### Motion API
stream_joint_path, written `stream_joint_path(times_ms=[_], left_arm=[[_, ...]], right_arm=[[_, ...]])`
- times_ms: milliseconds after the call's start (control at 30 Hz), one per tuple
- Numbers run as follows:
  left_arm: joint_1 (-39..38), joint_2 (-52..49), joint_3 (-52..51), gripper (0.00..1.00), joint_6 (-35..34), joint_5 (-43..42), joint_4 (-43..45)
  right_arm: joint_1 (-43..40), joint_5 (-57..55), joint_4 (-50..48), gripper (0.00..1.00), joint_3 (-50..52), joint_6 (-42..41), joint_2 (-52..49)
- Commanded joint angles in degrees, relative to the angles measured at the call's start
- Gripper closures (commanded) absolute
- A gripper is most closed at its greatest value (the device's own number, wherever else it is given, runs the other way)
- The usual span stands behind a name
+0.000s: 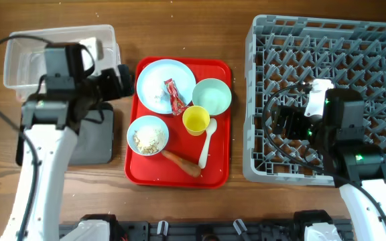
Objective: Sort waste into correct bins and load items into the dishwasher rack
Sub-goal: 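Reach the left gripper to the blue plate and grasp the white tissue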
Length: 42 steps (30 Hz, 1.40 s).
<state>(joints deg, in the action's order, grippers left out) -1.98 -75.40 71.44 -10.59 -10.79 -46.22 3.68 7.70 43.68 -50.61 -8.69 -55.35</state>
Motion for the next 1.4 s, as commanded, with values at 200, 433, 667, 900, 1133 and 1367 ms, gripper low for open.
stream_joint_path(times_ms=[200,433,667,900,1133,1367], left_arm=[[-11.9,-18.6,1.0,0.02,4.6,9.4,9.4],[-12.4,-28.8,1.0,0.06,4.6,10.9,13.1],[-12.7,-33.7,0.9,0.16,4.3,10.9,14.1],[-12.8,-34.7,0.9,0.38,3.7,10.3,14.3],[-13.5,-36.9,0.9,0.49,3.7,9.8,14.2],[-13.6,-35.7,1.0,0.71,3.8,10.4,14.1]], right_arm=[[-0.2,0.7,-0.3,0.00,-1.3,1.2,-0.2],[-0.2,0.7,-0.3,0.00,-1.3,1.2,-0.4],[-0.2,0.7,-0.3,0.00,-1.3,1.1,-0.4],[-0.2,0.7,-0.1,0.00,-1.3,1.2,-0.4],[-0.2,0.7,0.2,0.00,-1.3,1.1,-0.4],[-0.2,0.7,0.2,0.00,-1.3,1.1,-0.4]])
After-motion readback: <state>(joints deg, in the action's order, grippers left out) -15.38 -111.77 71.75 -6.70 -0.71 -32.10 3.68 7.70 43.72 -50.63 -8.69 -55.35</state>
